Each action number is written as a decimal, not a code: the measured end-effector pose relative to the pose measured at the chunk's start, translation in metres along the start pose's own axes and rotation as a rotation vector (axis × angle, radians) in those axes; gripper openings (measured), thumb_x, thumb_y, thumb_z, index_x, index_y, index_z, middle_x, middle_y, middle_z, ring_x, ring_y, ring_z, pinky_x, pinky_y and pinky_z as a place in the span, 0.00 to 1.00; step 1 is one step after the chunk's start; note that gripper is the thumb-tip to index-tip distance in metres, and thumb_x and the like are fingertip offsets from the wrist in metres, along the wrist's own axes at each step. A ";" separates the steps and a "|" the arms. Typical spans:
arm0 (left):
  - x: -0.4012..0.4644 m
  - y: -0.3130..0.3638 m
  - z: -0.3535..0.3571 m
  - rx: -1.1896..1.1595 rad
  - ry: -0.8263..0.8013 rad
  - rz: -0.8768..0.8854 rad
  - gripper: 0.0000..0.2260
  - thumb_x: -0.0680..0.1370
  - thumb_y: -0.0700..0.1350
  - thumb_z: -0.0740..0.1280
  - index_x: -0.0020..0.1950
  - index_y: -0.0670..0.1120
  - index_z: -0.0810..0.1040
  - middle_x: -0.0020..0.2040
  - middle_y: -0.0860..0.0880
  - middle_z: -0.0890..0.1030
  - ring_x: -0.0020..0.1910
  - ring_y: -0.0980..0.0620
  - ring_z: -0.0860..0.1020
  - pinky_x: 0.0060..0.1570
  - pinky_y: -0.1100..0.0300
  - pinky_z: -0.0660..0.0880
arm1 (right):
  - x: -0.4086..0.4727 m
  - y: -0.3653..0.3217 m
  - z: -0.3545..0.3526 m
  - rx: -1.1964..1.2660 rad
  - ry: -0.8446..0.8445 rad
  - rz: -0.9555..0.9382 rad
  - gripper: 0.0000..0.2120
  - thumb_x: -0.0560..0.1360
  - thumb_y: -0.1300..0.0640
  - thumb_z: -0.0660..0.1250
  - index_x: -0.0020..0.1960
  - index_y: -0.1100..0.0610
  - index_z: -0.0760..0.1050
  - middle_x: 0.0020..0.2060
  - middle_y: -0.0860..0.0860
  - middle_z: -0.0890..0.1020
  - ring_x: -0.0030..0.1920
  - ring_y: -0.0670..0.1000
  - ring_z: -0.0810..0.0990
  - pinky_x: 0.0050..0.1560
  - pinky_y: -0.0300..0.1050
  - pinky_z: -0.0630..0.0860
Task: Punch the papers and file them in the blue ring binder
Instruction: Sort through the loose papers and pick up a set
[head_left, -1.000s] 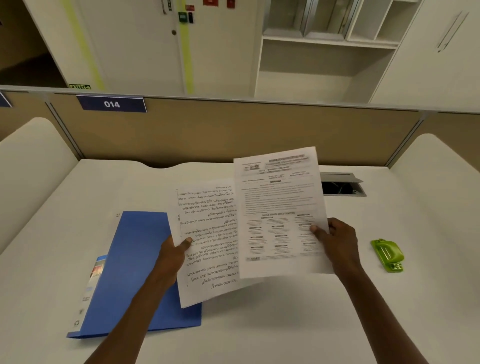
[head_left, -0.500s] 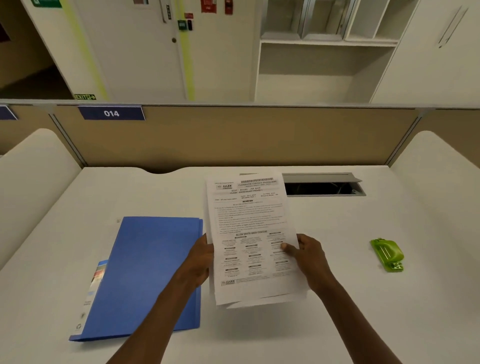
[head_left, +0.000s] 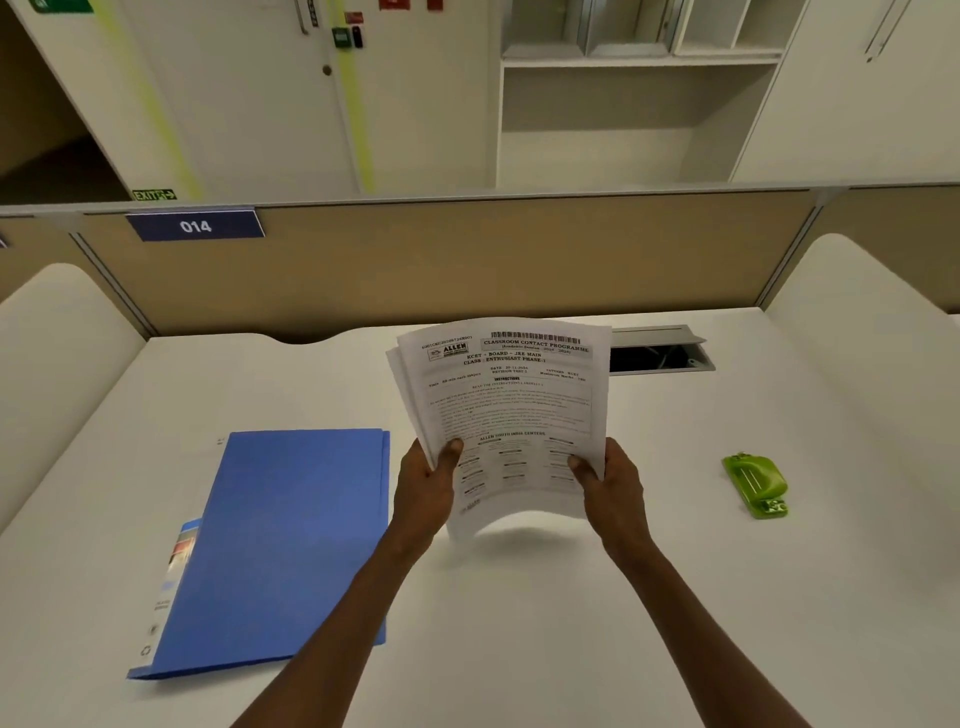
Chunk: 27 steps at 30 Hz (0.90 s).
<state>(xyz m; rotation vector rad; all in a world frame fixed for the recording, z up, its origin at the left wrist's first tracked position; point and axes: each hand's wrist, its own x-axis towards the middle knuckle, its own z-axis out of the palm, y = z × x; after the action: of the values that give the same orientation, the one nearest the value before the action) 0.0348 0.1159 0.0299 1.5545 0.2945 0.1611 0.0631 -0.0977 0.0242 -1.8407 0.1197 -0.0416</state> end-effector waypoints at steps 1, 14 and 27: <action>0.000 0.001 0.002 -0.001 0.008 0.011 0.10 0.79 0.51 0.65 0.60 0.54 0.76 0.53 0.54 0.84 0.51 0.55 0.82 0.46 0.57 0.80 | 0.001 0.000 -0.002 0.002 -0.004 -0.015 0.09 0.77 0.61 0.64 0.53 0.49 0.73 0.47 0.44 0.80 0.48 0.41 0.78 0.39 0.32 0.72; -0.008 -0.008 0.020 0.096 0.099 0.017 0.13 0.77 0.51 0.67 0.60 0.49 0.74 0.53 0.51 0.83 0.49 0.51 0.83 0.45 0.52 0.82 | 0.007 0.015 -0.014 0.138 -0.127 -0.008 0.18 0.71 0.58 0.73 0.59 0.51 0.74 0.52 0.46 0.83 0.52 0.49 0.83 0.50 0.52 0.82; -0.020 -0.007 0.039 0.100 0.228 0.070 0.13 0.75 0.49 0.70 0.59 0.52 0.73 0.51 0.53 0.81 0.47 0.52 0.82 0.33 0.68 0.78 | 0.015 0.012 -0.026 0.220 -0.113 -0.046 0.17 0.70 0.59 0.75 0.57 0.51 0.77 0.50 0.46 0.85 0.50 0.50 0.84 0.47 0.47 0.82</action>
<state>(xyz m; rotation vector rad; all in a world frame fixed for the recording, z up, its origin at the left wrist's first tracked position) 0.0259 0.0724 0.0240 1.6481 0.4333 0.3848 0.0750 -0.1275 0.0190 -1.6216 -0.0065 0.0166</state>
